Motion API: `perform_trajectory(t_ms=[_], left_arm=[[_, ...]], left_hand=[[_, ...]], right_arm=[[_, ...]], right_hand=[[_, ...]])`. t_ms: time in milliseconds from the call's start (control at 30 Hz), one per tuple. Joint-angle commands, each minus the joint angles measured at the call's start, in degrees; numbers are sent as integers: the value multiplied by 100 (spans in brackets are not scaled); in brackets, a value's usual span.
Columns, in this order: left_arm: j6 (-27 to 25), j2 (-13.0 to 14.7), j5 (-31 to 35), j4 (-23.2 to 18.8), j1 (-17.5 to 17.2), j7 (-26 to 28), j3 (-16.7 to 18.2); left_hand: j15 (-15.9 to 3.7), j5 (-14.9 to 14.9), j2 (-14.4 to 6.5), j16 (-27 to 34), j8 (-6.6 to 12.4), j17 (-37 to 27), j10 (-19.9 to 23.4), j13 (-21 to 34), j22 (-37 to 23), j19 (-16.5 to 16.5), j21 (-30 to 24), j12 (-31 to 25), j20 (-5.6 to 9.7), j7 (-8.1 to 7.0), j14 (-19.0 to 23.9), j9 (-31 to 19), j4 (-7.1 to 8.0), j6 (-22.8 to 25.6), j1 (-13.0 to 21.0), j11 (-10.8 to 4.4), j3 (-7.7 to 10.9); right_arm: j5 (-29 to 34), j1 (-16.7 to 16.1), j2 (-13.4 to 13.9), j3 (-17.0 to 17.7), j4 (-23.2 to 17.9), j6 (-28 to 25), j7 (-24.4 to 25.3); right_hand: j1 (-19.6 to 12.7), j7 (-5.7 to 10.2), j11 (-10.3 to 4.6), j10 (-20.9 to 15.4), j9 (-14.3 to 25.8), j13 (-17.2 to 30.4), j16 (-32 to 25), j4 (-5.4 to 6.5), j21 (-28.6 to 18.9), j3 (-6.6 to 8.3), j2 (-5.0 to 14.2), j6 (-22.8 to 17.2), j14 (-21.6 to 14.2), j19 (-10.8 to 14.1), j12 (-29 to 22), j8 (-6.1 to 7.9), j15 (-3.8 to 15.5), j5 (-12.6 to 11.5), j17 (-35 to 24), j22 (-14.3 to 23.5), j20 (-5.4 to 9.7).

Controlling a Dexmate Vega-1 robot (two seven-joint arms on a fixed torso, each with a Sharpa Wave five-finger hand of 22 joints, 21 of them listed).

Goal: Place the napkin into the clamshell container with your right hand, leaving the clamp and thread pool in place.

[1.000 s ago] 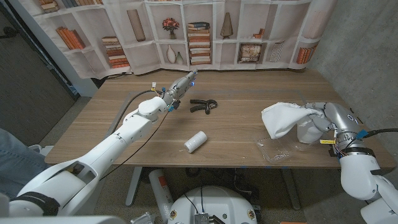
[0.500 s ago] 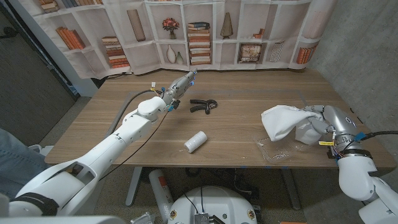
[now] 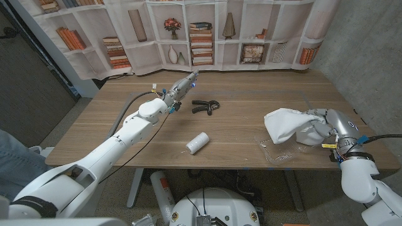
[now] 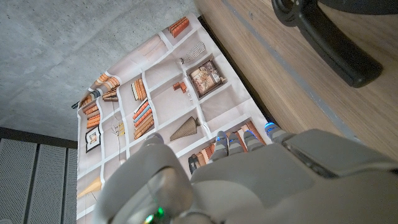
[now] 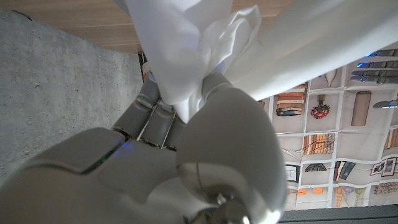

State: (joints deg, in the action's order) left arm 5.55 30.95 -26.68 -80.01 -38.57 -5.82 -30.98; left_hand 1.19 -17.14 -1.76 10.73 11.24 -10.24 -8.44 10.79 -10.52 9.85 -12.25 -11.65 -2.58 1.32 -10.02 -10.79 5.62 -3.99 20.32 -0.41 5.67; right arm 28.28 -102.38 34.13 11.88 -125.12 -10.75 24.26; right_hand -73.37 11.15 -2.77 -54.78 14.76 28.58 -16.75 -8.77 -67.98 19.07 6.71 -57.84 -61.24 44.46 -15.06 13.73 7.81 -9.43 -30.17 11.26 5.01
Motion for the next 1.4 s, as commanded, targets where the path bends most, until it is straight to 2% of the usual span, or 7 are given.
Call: perform_trajectory(t_ms=[33,100,400,433,567,1067,1400], left_arm=[[-59,59,1,-88,-57,17,9],[-55,70,-3,-103,-69,17,16],[-60,105,-2,-158,-97,20,27],[-59,106,-6,-165,-104,24,31],[-64,112,-25,-193,-135,36,42],[-97,132,-55,-293,-206,86,61],[-103,168,-66,-381,-302,153,85]], left_hand=[[20,37,-45,2,7,-25,-42,7,-25,753,26,-12,-56,17,-272,-13,-1,-15,0,-9,-40],[21,37,-46,2,7,-25,-43,7,-25,752,25,-11,-57,20,-273,-13,-1,-15,0,-7,-41],[24,39,-48,2,8,-25,-41,7,-25,753,26,-12,-57,20,-273,-13,-1,-14,2,-4,-48],[25,39,-49,2,9,-25,-41,7,-25,752,25,-12,-58,19,-272,-13,-1,-12,2,-4,-48],[25,40,-51,2,9,-25,-45,7,-25,753,25,-11,-55,21,-271,-13,-1,-14,4,-5,-52],[25,43,-57,3,8,-25,-44,7,-25,754,25,-11,-59,13,-269,-13,-1,-21,8,-9,-64],[29,44,-61,2,9,-25,-41,7,-25,753,25,-13,-59,16,-271,-13,-2,-21,12,-12,-73]], right_arm=[[-213,67,103,-122,131,-39,31],[-235,86,121,-155,137,-94,26],[-297,106,252,-255,170,-245,36],[-303,105,264,-265,172,-266,39],[-334,89,305,-289,181,-331,60],[-428,111,598,-382,220,-638,-76],[-589,180,777,-513,319,-667,-150]], right_hand=[[23,-17,-524,-670,32,30,-7,39,51,156,28,-30,-292,13,-41,10,483,-50,-10,10,829],[26,-12,-564,-650,22,35,1,40,58,167,33,-32,-281,5,-29,3,488,-52,-7,9,829],[49,-10,-568,-659,28,25,8,46,74,182,34,-32,-259,-13,-8,0,484,-53,-12,9,829],[53,-15,-482,-661,21,47,9,46,78,186,33,-35,-256,-17,-18,-4,483,-53,-13,9,829],[73,-11,-566,-658,11,36,19,51,89,193,32,-40,-237,-31,-1,-10,480,-54,-12,8,830],[90,-14,-528,-636,19,59,28,42,99,216,28,-43,-211,-73,17,-11,487,-53,-18,16,828],[127,-12,-582,-648,12,41,32,54,102,222,31,-47,-201,-80,35,-16,480,-51,-20,17,829]])
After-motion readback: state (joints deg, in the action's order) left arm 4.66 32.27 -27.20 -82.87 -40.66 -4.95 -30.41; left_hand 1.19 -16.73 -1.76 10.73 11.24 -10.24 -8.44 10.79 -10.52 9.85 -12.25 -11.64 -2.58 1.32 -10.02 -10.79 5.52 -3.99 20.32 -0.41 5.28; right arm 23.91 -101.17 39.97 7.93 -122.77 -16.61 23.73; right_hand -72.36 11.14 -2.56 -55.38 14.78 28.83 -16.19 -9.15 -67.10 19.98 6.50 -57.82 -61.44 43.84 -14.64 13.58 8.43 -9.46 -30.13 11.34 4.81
